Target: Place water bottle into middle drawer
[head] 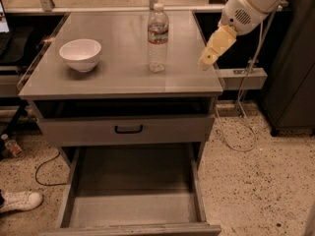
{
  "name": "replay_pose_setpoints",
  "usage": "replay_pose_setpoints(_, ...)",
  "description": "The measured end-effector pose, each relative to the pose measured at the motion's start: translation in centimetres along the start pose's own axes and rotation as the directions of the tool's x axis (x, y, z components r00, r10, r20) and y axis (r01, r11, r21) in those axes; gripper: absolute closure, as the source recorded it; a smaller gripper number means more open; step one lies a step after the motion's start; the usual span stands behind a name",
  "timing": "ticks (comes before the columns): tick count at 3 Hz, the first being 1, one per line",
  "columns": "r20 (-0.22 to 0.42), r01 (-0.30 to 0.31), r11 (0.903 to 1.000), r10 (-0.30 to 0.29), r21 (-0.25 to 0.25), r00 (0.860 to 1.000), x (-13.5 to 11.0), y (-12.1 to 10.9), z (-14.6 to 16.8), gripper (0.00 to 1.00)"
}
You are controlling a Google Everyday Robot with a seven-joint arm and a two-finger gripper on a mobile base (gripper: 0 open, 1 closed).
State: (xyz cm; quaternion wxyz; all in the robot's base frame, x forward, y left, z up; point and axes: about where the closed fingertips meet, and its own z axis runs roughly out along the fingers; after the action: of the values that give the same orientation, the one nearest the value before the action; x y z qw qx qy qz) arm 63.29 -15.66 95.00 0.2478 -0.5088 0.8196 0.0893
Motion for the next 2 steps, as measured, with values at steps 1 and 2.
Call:
replay_pose_setpoints(1, -0.001, 0.0, 1.0, 0.0, 0.0, 1.0, 0.05, 0.05, 0.0, 0.0)
replay_pose_setpoints(2, 0.035, -0.022, 0.9996, 0.023, -0.018, 0.999, 0.07, -0.41, 0.88, 0.0)
